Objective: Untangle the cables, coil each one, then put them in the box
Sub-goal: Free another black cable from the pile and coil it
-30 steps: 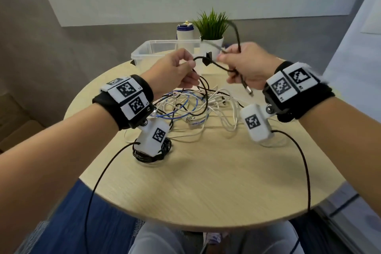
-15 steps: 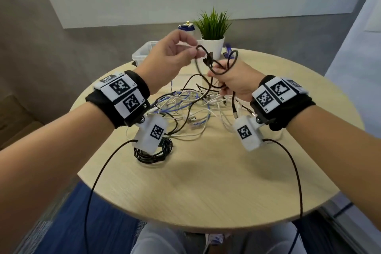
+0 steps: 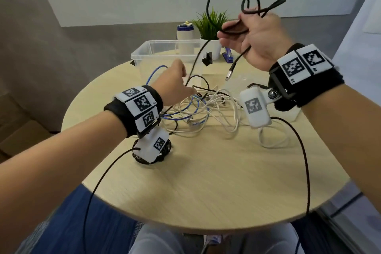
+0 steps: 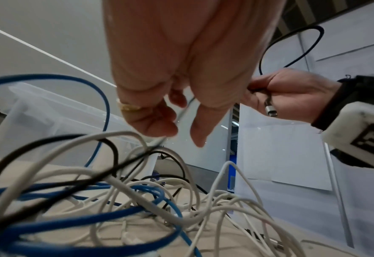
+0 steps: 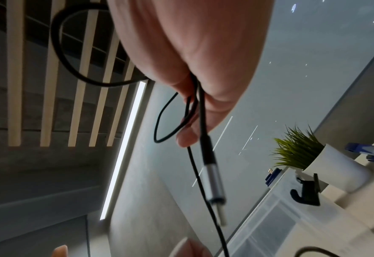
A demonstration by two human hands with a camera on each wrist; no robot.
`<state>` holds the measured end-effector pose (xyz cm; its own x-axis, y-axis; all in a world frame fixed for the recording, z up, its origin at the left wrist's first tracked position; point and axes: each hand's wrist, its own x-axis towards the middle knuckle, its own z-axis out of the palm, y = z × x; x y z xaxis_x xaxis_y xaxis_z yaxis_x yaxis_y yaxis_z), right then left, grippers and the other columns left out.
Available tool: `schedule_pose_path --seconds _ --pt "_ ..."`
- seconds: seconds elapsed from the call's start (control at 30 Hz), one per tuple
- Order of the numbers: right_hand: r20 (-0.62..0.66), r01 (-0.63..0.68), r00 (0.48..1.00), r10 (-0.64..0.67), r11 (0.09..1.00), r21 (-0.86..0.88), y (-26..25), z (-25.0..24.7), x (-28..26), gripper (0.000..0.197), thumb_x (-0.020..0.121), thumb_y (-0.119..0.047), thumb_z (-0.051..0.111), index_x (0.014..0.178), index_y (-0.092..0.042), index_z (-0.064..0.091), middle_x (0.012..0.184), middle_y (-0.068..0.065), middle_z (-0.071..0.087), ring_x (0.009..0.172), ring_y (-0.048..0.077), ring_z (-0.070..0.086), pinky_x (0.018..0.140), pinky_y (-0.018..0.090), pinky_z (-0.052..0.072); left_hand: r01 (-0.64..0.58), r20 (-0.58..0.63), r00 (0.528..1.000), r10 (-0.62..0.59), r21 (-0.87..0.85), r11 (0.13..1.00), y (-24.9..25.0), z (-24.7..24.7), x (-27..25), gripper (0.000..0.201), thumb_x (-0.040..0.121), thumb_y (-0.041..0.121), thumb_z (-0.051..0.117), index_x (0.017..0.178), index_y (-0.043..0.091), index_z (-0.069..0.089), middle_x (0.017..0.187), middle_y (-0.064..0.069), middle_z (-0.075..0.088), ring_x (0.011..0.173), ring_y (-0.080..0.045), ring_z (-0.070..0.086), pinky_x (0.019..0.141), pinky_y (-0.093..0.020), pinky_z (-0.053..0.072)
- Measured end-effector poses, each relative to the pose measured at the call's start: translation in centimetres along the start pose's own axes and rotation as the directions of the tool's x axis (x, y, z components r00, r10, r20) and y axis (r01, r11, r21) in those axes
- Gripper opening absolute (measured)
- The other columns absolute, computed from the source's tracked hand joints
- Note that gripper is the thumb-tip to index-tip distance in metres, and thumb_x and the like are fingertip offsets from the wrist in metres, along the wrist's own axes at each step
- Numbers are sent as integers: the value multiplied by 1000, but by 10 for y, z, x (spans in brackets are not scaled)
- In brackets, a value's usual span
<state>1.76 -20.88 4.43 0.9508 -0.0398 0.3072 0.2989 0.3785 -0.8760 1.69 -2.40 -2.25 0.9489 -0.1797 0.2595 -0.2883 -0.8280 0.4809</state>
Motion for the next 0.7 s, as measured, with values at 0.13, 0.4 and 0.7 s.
schedule_pose_path --seconds 0.13,0.4,0.7 --pt "-68 33 997 -33 999 2 -4 -5 1 27 103 -15 35 80 -7 47 76 11 63 68 28 66 63 35 57 14 107 994 -32 168 986 -11 -7 1 15 86 25 65 91 13 57 79 0 55 74 -19 51 60 -26 36" --pt "-22 -14 1000 4 882 -471 20 -17 4 18 98 -10 45 83 -18 51 90 5 60 95 26 65 78 36 57 58 111 991 -75 141 988 -16 -47 0 9 82 28 71 83 20 70 66 -2 64 52 -10 55 49 -18 41" --pt "296 166 931 214 474 -865 61 5 -19 14 87 -12 65 99 -11 73 91 4 71 82 10 59 82 26 48 -94 -265 962 -70 -559 824 -6 -63 10 17 83 5 68 73 18 64 71 -1 62 57 -7 61 72 -27 58"
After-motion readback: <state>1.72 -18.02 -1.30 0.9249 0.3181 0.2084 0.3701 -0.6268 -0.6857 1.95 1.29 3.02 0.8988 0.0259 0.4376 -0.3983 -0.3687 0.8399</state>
